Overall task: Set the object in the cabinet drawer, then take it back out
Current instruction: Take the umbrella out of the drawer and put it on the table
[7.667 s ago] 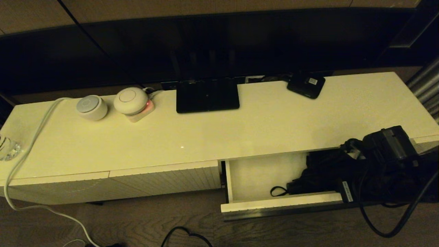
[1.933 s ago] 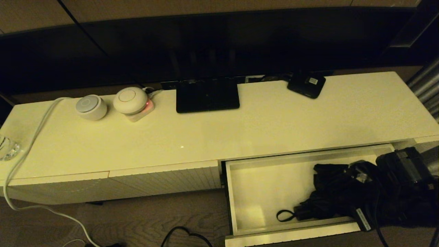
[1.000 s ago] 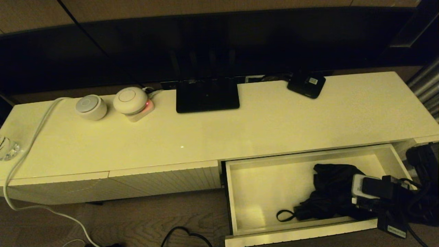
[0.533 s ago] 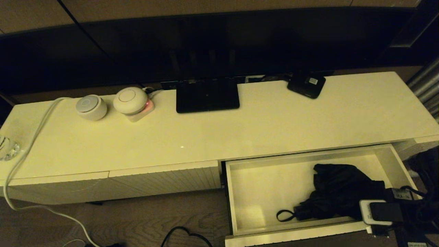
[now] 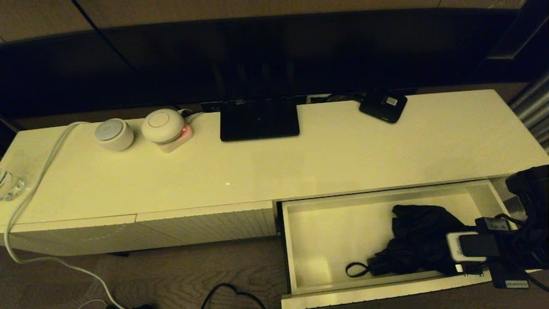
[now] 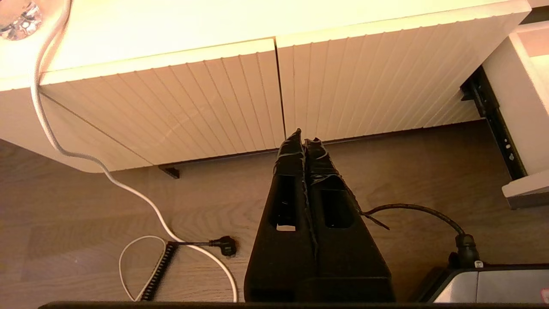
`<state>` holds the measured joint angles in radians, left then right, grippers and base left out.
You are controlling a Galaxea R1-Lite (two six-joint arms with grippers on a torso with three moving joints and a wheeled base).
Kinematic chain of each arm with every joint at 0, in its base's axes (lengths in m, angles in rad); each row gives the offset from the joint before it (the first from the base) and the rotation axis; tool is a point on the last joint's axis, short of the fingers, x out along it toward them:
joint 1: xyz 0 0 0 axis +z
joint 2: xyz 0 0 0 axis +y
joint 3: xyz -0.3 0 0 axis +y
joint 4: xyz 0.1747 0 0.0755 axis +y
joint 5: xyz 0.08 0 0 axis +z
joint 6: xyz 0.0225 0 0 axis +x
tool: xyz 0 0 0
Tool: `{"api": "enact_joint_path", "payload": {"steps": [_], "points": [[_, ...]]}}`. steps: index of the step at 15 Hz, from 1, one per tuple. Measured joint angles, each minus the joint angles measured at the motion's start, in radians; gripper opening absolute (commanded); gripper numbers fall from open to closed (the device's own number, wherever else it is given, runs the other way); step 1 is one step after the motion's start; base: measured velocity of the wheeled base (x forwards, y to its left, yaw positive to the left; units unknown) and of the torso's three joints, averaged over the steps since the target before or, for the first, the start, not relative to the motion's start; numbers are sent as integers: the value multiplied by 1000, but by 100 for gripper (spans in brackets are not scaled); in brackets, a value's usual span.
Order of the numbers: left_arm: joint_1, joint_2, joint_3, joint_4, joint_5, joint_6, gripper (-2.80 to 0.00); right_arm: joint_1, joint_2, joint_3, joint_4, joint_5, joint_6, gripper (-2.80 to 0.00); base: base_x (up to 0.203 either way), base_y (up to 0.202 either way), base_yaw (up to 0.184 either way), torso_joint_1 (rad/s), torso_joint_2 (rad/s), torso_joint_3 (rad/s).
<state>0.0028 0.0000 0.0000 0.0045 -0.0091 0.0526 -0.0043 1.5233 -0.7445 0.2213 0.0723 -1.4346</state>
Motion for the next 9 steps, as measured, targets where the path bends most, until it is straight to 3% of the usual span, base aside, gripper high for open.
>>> {"api": "enact_joint_path", "payload": {"steps": [6, 7, 9], "points": [[0, 0, 0, 0, 0, -1, -280, 6, 76, -51, -3, 6, -68, -280, 0, 0, 0, 0, 0, 0], [0, 0, 0, 0, 0, 1, -280, 6, 91, -66, -4, 24, -66, 0, 0, 0, 0, 0, 0, 0], [0, 0, 0, 0, 0, 0, -280, 7, 111, -83, -4, 45, -68, 0, 0, 0, 0, 0, 0, 0]]}}
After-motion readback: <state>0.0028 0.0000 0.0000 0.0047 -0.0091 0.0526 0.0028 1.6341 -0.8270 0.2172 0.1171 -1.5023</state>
